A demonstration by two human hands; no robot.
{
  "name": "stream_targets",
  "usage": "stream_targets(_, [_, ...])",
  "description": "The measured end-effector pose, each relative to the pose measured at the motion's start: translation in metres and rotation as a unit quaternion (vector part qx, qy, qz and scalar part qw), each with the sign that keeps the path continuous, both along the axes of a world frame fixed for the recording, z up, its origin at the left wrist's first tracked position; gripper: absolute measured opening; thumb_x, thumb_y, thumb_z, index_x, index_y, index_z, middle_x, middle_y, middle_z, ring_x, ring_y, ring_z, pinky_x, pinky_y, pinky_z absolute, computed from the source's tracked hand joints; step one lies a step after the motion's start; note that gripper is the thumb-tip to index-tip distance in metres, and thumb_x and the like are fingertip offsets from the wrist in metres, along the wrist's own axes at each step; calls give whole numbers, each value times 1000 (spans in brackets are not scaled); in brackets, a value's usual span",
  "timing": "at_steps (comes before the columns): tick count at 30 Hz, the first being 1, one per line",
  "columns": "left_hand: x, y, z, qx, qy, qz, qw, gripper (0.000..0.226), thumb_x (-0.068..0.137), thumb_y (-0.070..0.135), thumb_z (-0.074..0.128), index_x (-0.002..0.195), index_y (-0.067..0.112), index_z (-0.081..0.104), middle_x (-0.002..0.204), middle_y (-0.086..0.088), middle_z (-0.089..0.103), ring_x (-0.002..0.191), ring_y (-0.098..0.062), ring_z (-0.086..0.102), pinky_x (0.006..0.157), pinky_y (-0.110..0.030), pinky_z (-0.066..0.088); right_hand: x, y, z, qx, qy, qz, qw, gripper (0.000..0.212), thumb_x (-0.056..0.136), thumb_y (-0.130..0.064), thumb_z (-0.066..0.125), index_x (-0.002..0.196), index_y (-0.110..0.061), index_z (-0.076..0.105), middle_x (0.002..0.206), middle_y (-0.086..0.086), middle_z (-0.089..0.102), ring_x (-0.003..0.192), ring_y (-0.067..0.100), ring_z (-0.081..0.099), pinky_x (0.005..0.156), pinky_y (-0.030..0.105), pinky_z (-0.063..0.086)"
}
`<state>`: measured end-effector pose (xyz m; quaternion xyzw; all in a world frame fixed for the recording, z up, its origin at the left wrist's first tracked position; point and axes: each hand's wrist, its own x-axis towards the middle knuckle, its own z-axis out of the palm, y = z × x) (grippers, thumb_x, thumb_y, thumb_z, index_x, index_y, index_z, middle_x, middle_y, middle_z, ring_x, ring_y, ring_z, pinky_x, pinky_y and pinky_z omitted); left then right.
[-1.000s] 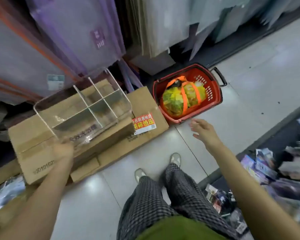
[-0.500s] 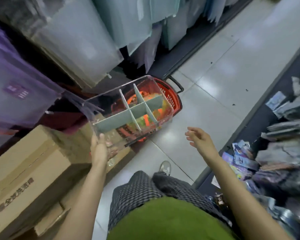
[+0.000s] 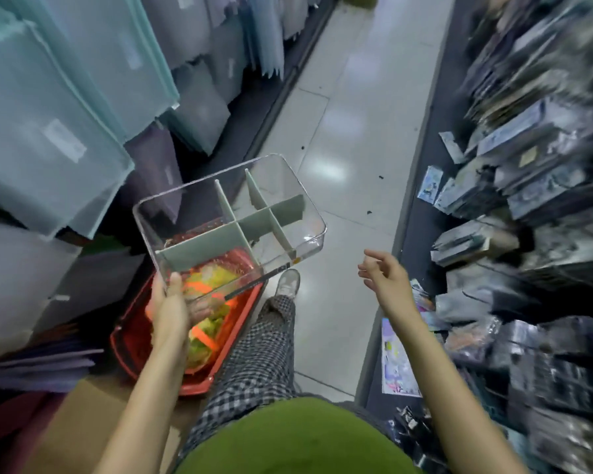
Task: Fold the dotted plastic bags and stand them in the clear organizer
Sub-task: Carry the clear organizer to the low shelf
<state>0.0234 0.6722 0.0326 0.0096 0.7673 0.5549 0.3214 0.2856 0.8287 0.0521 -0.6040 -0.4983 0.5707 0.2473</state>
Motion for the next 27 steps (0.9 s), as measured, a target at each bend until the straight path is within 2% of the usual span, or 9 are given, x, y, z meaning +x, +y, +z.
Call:
stream_targets(3, [-29,66,-10,-2,12,-27,1000,36,102,27,35,135,39,40,83,-18,58,37,-6,57,35,-15,45,-19,64,0,12,-5,-9,1000,21,96,-16,48,116,-13,56,94,8,63,87,19,61,86,32,47])
stream_targets(8, [-76,195,-7,21,-3,-62,998,19,102,24,37,110,34,51,75,-8,56,43,-14,60,42,-26,50,-53,168,16,21,1,-57,998,26,97,-12,47,122,-7,53,88,7,60,86,19,57,79,26,46])
stream_targets(12, [-99,297,4,17,0,-94,995,23,100,29,41,118,41,47,70,-11,54,39,-13,57,36,-18,47,-59,231,27,18,-5,-81,997,21,98,-14,47,118,-11,52,90,9,60,85,16,58,82,27,46])
stream_targets(16, [-106,394,11,29,-9,-141,990,39,98,34,45,137,34,41,81,-10,60,47,-16,59,40,-18,48,-50,291,19,2,-12,-123,992,22,98,-14,47,118,-10,52,86,4,62,85,17,60,87,35,46])
stream_targets(17, [-106,417,12,33,-15,-148,988,39,98,34,46,136,34,41,84,-7,61,51,-19,59,40,-19,49,-46,307,15,-2,-16,-132,991,23,98,-13,46,120,-9,52,86,5,62,85,18,60,87,35,47])
stream_targets(19, [-105,461,11,40,-21,-155,987,33,97,36,47,129,43,44,85,12,66,58,-24,58,41,-19,48,-40,344,6,-7,-22,-146,989,23,97,-12,47,120,-8,52,86,4,63,83,16,61,83,30,49])
stream_targets(22, [-103,533,9,48,-9,-156,987,21,96,38,48,108,55,51,67,29,64,61,-26,58,37,-16,41,-32,412,-11,-14,-19,-160,987,22,96,-12,49,118,-10,54,86,3,64,82,13,62,75,19,53])
stream_targets(25, [-104,613,6,52,11,-142,988,20,93,43,49,88,61,59,66,7,57,58,-21,48,35,-13,30,-29,502,-22,-10,-14,-154,988,21,96,-14,49,117,-13,54,88,3,65,84,12,63,72,12,53])
stream_targets(27, [-105,666,9,42,27,-134,990,21,93,45,48,90,63,59,70,2,51,55,-14,40,37,-14,29,-30,567,-19,-18,-16,-135,991,22,97,-15,48,118,-13,54,86,0,65,82,8,63,72,16,53])
